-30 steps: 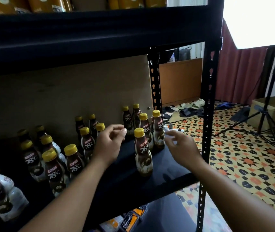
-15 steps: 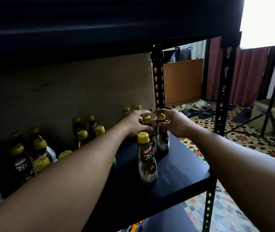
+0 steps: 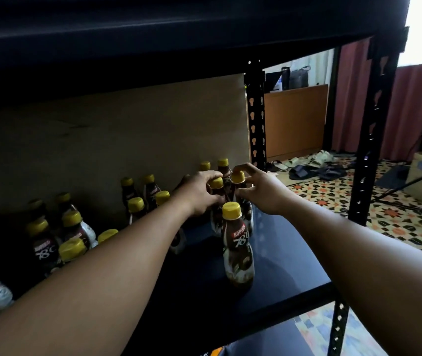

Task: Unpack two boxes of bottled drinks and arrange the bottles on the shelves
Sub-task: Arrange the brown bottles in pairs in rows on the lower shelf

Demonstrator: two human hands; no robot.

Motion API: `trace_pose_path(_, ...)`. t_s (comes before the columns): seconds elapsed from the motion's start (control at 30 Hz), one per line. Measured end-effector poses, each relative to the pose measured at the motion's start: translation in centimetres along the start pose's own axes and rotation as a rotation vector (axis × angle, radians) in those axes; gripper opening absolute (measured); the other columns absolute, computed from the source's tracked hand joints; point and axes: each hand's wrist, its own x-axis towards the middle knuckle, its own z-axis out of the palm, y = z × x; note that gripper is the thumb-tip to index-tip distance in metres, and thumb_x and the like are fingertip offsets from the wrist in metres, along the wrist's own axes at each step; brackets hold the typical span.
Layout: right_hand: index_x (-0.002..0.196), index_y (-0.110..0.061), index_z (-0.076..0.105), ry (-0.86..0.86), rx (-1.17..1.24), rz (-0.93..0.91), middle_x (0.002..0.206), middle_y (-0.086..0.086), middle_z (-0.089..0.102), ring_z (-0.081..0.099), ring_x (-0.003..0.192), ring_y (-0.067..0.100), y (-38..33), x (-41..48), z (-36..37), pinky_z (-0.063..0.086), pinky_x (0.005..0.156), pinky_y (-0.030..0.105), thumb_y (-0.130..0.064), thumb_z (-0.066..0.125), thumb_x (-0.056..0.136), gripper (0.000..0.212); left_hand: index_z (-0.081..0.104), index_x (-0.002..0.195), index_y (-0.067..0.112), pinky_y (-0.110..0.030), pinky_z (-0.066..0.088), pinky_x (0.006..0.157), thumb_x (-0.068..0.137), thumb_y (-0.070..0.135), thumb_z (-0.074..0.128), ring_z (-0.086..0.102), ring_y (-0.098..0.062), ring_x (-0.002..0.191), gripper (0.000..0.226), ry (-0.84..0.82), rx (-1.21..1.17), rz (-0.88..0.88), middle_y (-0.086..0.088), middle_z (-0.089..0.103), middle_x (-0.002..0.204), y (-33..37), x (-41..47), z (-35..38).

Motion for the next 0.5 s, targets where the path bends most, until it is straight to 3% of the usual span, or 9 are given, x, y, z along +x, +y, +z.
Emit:
trace_pose_path(0.07, 0.124, -0.037, 0.052, 0.002, 0.006, 0.005, 0.087, -0.011, 0.070, 0.060, 0.065, 0.001, 0.09, -0.11, 0.05, 0.044, 0.058, 0.019, -0.022, 0.069, 0.096, 0.036, 0.044, 0.150, 0.032, -0.033, 0.049, 0.082, 0.091, 0.020, 0.075, 0.053, -0.017, 0.104, 0.067, 0.010, 0.004, -0.004, -0.004, 0.051, 0.145, -0.14, -0.13, -0.04)
trace_pose_path(0.13, 0.128, -0.037, 0.053, 0.022, -0.007, 0.014, 0.082, -0.011, 0.062, 0.055, 0.061, 0.005, 0.18, -0.19, 0.20, 0.042, 0.057, 0.023, -0.024, 0.069, 0.096, 0.038, 0.045, 0.150, 0.032, -0.032, 0.048, 0.080, 0.091, 0.021, 0.075, 0.054, -0.019, 0.105, 0.067, 0.019, 0.012, -0.001, -0.004, 0.051, 0.144, -0.27, -0.19, 0.03)
trace_pose_path(0.27, 0.131, -0.038, 0.053, 0.035, -0.002, 0.005, 0.079, -0.016, 0.058, 0.052, 0.059, 0.000, 0.44, -0.24, 0.49, 0.041, 0.062, 0.025, -0.026, 0.069, 0.097, 0.039, 0.044, 0.150, 0.032, -0.032, 0.047, 0.084, 0.092, 0.021, 0.074, 0.057, -0.026, 0.120, 0.067, 0.021, 0.025, -0.003, -0.004, 0.051, 0.145, -0.33, -0.18, 0.27)
trace_pose_path(0.5, 0.138, -0.037, 0.050, 0.016, 0.012, -0.006, 0.087, -0.015, 0.061, 0.061, 0.070, 0.001, 0.54, -0.27, 0.45, 0.042, 0.061, 0.021, -0.025, 0.068, 0.098, 0.045, 0.045, 0.149, 0.032, -0.031, 0.045, 0.096, 0.090, 0.023, 0.076, 0.053, -0.023, 0.127, 0.067, 0.031, 0.064, 0.011, -0.004, 0.052, 0.146, -0.68, -0.08, 0.11)
